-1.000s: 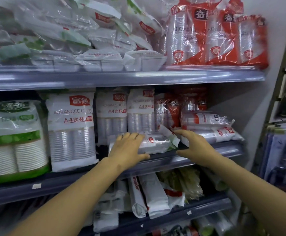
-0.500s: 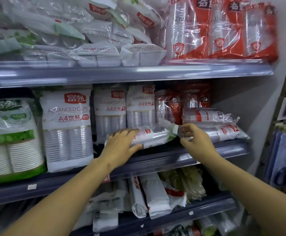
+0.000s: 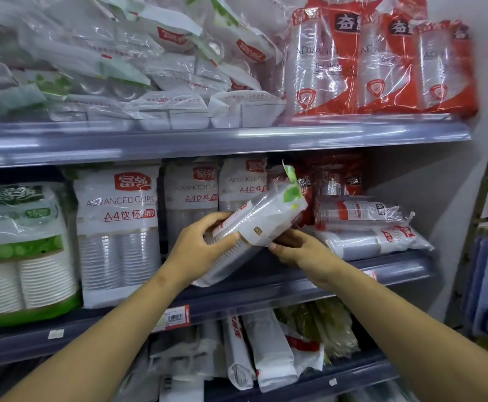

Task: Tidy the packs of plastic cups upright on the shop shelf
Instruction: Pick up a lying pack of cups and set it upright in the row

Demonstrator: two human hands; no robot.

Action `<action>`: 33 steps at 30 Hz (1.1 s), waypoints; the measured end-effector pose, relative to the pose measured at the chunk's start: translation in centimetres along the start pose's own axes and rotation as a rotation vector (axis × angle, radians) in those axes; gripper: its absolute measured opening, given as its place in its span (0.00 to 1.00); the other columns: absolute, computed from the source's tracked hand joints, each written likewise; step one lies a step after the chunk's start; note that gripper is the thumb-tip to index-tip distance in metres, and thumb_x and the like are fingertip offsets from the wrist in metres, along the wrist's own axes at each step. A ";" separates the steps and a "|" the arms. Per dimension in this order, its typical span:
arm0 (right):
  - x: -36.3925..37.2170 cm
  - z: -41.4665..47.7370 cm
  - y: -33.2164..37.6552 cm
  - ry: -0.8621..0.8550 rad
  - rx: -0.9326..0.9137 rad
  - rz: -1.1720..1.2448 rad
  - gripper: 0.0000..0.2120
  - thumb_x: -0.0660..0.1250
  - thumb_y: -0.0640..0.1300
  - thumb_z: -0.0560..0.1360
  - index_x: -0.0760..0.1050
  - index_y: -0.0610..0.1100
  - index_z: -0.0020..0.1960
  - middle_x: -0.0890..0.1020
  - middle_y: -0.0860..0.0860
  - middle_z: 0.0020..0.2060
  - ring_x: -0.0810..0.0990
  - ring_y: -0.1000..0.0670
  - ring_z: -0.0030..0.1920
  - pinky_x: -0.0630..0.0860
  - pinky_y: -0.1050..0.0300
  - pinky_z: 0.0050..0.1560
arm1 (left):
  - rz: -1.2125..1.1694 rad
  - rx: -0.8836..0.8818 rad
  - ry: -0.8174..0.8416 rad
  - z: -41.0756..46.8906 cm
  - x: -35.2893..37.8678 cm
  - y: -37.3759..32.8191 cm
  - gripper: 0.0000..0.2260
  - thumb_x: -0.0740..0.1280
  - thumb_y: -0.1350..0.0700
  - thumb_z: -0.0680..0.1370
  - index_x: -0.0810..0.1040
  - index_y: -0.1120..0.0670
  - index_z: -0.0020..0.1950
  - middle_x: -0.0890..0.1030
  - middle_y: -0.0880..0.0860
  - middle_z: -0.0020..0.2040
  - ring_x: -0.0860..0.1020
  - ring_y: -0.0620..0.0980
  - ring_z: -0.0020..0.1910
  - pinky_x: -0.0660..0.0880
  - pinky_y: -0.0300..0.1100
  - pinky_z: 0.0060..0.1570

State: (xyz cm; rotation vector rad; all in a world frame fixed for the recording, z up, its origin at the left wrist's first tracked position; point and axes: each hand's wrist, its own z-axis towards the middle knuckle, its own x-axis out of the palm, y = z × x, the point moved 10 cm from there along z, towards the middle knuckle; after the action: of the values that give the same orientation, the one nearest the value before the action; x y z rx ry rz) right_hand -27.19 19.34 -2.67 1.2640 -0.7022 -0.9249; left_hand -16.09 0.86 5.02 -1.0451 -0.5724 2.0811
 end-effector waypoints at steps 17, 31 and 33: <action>0.2 -0.7 1.6 -0.163 -0.110 0.096 0.20 0.76 0.47 0.73 0.74 0.50 0.61 0.86 0.56 0.53 0.83 0.57 0.55 0.79 0.55 0.48 | -0.025 -0.044 -0.061 -1.3 -0.7 0.4 0.22 0.73 0.39 0.71 0.70 0.34 0.62 0.76 0.36 0.62 0.73 0.33 0.60 0.71 0.34 0.54; 2.4 0.9 4.1 -0.307 -0.136 -0.118 0.27 0.77 0.58 0.69 0.71 0.48 0.61 0.81 0.54 0.53 0.80 0.57 0.51 0.72 0.64 0.42 | -0.178 -0.239 -0.272 -1.0 -2.4 3.7 0.18 0.69 0.51 0.78 0.72 0.49 0.68 0.79 0.41 0.58 0.77 0.39 0.56 0.78 0.51 0.56; 2.9 1.5 4.2 -0.319 -0.123 -0.117 0.28 0.78 0.57 0.69 0.72 0.46 0.61 0.82 0.53 0.52 0.80 0.55 0.51 0.73 0.63 0.42 | -0.175 -0.257 -0.329 -0.9 -3.0 4.1 0.16 0.69 0.52 0.78 0.73 0.49 0.65 0.80 0.41 0.54 0.78 0.39 0.53 0.80 0.47 0.52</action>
State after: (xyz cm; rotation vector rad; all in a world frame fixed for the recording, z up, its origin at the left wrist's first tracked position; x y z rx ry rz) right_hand -26.29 16.26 1.54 1.0678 -0.8126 -1.2644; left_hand -15.82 -3.96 3.29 -0.7576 -1.0801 2.0712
